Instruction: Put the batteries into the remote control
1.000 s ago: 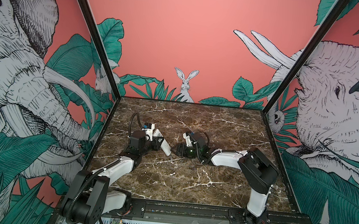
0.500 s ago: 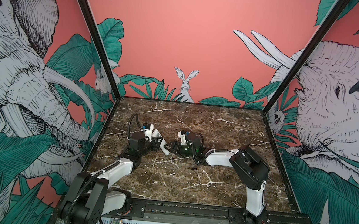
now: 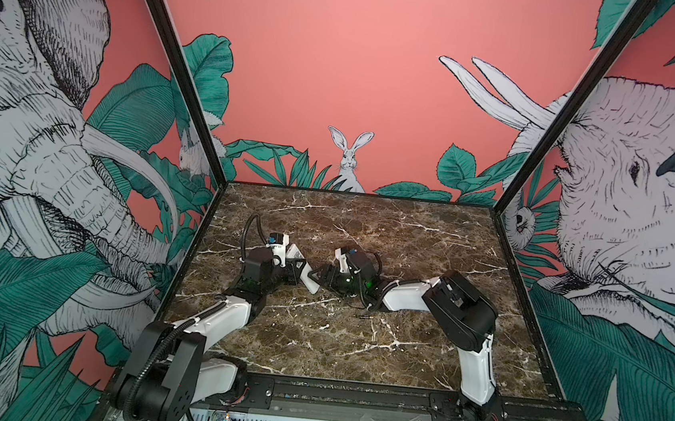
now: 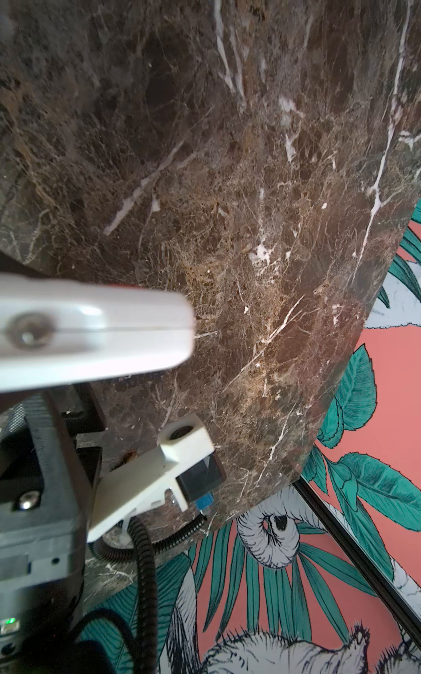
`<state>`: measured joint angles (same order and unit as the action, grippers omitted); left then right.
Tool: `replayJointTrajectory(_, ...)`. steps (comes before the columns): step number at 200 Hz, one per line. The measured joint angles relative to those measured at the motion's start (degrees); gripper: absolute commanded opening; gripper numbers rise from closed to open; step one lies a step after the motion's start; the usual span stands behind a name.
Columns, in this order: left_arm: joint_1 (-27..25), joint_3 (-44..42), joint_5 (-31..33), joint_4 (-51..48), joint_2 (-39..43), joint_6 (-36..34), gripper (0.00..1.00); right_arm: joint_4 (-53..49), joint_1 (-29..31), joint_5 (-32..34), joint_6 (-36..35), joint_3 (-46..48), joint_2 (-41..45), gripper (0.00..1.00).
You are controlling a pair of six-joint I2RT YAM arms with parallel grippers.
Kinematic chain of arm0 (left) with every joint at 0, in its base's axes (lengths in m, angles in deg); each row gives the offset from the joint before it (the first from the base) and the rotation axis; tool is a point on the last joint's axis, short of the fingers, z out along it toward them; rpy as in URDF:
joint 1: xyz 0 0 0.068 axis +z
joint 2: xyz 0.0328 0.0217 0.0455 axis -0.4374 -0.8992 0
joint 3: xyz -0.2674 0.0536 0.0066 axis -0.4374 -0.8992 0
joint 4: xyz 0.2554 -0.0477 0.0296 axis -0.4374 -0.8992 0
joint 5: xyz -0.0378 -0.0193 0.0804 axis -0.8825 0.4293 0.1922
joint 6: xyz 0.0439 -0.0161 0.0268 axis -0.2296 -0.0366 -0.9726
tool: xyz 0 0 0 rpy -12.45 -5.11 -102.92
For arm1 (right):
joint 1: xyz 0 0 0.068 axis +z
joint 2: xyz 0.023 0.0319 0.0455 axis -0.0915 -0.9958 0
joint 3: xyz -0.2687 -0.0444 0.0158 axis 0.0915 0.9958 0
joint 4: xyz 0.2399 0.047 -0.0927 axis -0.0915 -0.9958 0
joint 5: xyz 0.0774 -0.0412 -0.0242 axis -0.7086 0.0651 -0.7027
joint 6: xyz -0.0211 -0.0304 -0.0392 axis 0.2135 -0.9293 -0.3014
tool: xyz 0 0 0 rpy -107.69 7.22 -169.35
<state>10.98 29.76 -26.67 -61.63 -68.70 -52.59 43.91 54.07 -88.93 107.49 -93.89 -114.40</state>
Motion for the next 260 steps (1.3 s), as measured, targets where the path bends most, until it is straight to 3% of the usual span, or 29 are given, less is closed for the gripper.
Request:
replayJointTrajectory(103,0.2,0.0,0.9,2.9,-1.9,0.3,0.01,-1.8,-0.2,0.9,0.2,-3.1,-0.9,0.76)
replayJointTrajectory(260,0.7,-0.7,1.7,4.9,-2.1,0.7,0.01,-21.7,3.1,3.0,-6.8,-11.3,-2.3,0.70)
